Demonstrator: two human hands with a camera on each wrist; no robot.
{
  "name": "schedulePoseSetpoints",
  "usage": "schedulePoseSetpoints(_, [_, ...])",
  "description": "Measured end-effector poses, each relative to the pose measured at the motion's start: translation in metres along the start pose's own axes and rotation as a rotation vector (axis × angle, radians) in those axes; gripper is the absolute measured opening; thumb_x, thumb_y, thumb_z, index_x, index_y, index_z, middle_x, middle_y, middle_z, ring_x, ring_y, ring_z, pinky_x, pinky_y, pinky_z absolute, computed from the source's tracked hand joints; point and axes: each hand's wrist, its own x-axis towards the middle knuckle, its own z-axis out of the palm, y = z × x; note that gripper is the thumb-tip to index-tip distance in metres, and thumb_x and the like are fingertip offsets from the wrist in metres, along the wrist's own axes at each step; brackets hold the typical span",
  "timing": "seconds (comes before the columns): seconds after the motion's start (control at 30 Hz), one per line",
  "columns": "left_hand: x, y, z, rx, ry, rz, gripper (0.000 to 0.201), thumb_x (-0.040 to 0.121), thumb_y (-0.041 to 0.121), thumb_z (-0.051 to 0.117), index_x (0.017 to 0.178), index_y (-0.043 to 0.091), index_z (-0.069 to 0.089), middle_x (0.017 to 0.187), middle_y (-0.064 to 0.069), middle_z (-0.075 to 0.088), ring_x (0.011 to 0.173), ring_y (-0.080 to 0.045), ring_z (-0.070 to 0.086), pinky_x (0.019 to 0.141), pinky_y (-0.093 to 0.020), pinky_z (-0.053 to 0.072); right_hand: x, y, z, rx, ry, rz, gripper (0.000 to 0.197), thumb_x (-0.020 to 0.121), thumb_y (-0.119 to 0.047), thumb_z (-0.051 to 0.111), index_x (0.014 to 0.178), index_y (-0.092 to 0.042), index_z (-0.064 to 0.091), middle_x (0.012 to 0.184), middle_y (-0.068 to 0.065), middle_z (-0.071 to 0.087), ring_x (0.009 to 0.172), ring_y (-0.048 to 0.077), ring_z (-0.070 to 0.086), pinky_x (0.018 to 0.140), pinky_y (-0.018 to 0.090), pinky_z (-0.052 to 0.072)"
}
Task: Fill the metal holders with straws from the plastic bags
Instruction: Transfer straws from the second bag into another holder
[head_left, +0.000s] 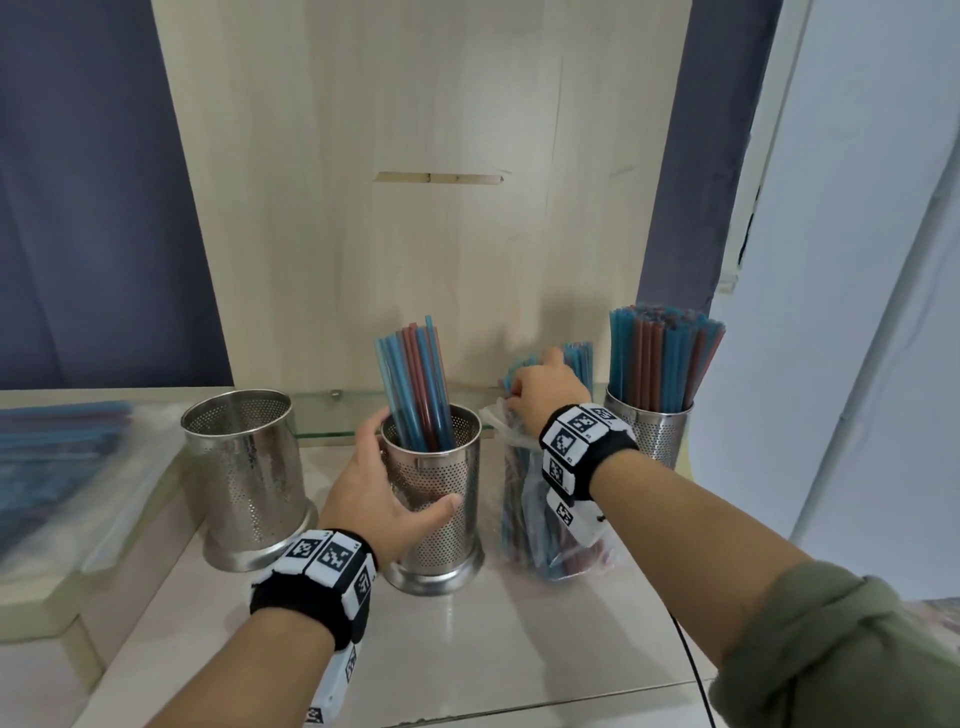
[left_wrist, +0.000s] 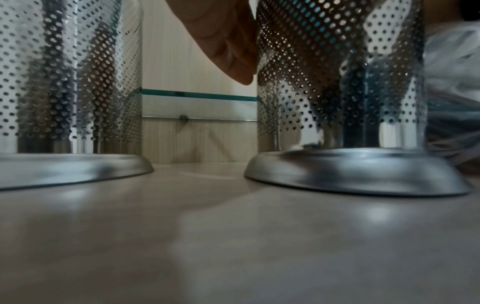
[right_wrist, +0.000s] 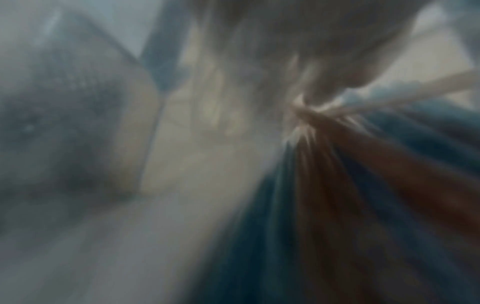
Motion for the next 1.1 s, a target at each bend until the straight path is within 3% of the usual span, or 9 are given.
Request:
schedulePoseSetpoints(0.2, [0.001,0.001,-0.001,-0.001,-0.011,-0.005,0.117,0.056,0.05,0.088,0.145,0.034,0.014,0.134,0.005,0.058,0.105,-0.005,0.054,0.093,-0.024,0.042,-0.009,0.011,-0.013,0.565,0.328,0.03,0.025,0.097,-0.031,0.06,0.114,-0.016,0.071,0.121,0.006,0.045,0.099,0.016,0.051,0.092,0.019,0.04])
schedulePoseSetpoints(0.3, [0.001,0.001,-0.001,-0.008,-0.018,-0.005,0.117,0.057,0.049,0.088,0.145,0.034,0.014,0.136,0.004,0.057,0.106,-0.006,0.054,0.095,-0.025,0.042,-0.015,0.019,-0.025,0.722,0.496,0.017,0.022,0.099,-0.026,0.056,0.111,-0.011,0.068,0.102,0.003,0.062,0.089,0.016,0.059,0.082,0.027,0.048])
schedulePoseSetpoints(0.37, [0.001,0.001,-0.001,-0.005,-0.018,-0.008,0.117,0.057,0.048,0.089,0.146,0.033,0.014,0.137,0.002,0.056,0.112,-0.01,0.056,0.096,-0.026,0.042,-0.018,0.027,-0.034,0.715,0.58,0.023,0.022,0.101,-0.023,0.053,0.112,-0.008,0.065,0.102,0.005,0.066,0.091,0.018,0.061,0.084,0.03,0.049])
schedulePoseSetpoints(0.5, [0.001,0.0,0.0,0.001,-0.015,-0.003,0.118,0.057,0.049,0.089,0.146,0.034,0.013,0.138,0.002,0.055,0.116,-0.014,0.057,0.098,-0.028,0.042,-0.018,0.036,-0.037,0.496,0.371,0.14,0.026,0.102,-0.022,0.05,0.115,-0.004,0.064,0.108,0.011,0.067,0.1,0.026,0.063,0.081,0.025,0.043])
schedulePoseSetpoints(0.7, [0.001,-0.001,0.002,0.013,0.002,0.011,0.117,0.057,0.05,0.088,0.146,0.031,0.015,0.136,0.002,0.056,0.115,-0.014,0.058,0.096,-0.028,0.043,-0.013,0.038,-0.018,0.117,-0.136,0.23,0.018,0.093,-0.018,0.063,0.096,-0.002,0.071,0.089,0.011,0.068,0.076,0.025,0.06,0.067,0.029,0.048])
schedulePoseSetpoints(0.83, [0.002,-0.003,0.002,0.005,0.002,0.011,0.117,0.056,0.05,0.088,0.146,0.031,0.015,0.137,0.001,0.056,0.117,-0.016,0.057,0.1,-0.032,0.045,-0.035,0.031,-0.034,0.206,0.019,0.204,0.02,0.095,-0.017,0.055,0.111,-0.009,0.064,0.104,0.008,0.066,0.084,0.024,0.056,0.073,0.03,0.045])
schedulePoseSetpoints(0.93, [0.002,-0.004,0.002,0.01,-0.005,0.013,0.117,0.057,0.05,0.088,0.147,0.031,0.014,0.138,0.0,0.055,0.119,-0.016,0.056,0.1,-0.032,0.044,-0.068,0.029,-0.043,0.291,0.201,0.18,0.033,0.097,-0.037,0.053,0.12,-0.015,0.057,0.118,0.009,0.062,0.103,0.027,0.058,0.084,0.034,0.047])
schedulePoseSetpoints(1.03, [0.002,-0.005,0.002,0.014,-0.002,0.019,0.117,0.058,0.05,0.088,0.147,0.028,0.015,0.138,0.0,0.054,0.119,-0.015,0.056,0.099,-0.03,0.042,-0.086,0.028,-0.028,0.341,0.088,0.234,0.077,0.087,-0.063,0.059,0.14,-0.01,0.041,0.135,0.017,0.047,0.121,0.033,0.052,0.1,0.041,0.046])
schedulePoseSetpoints(1.1, [0.002,-0.005,0.003,0.019,0.006,0.026,0.117,0.058,0.05,0.087,0.147,0.027,0.016,0.137,-0.001,0.055,0.117,-0.017,0.057,0.1,-0.032,0.044,-0.087,0.026,-0.01,0.369,-0.026,0.272,0.099,0.08,-0.066,0.065,0.148,-0.005,0.027,0.145,0.021,0.035,0.129,0.037,0.045,0.106,0.045,0.043])
